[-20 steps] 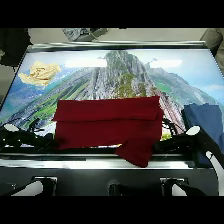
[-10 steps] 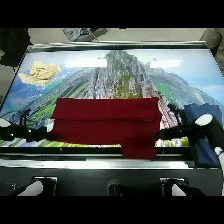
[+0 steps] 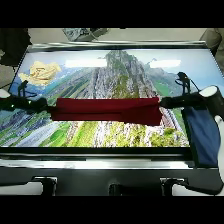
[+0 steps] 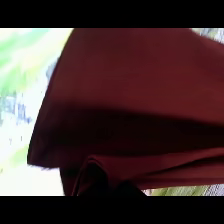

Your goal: Fold the shirts.

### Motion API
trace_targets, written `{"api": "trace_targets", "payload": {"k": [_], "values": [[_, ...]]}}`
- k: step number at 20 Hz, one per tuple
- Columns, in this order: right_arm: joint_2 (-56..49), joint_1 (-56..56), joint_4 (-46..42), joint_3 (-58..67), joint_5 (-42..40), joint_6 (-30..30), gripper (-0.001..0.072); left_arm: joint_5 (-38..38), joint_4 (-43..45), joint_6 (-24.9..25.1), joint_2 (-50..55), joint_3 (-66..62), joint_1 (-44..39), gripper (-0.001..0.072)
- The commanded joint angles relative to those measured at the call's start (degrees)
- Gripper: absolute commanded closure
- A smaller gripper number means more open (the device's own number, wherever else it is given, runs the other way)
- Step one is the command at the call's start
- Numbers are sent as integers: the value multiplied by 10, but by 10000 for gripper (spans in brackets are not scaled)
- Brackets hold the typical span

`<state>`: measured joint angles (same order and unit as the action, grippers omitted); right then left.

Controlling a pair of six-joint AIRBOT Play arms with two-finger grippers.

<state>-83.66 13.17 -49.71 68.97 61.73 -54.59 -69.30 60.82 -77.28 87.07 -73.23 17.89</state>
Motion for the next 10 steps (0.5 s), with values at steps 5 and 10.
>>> {"api": "trace_targets", "payload": {"k": [5, 10], "values": [[-159, -36, 24, 84, -106, -22, 671, -16, -38, -14, 204, -159, -22, 687], [-155, -31, 0, 91, -58, -7, 487, -30, -47, -21, 225, -167, -24, 256]]}}
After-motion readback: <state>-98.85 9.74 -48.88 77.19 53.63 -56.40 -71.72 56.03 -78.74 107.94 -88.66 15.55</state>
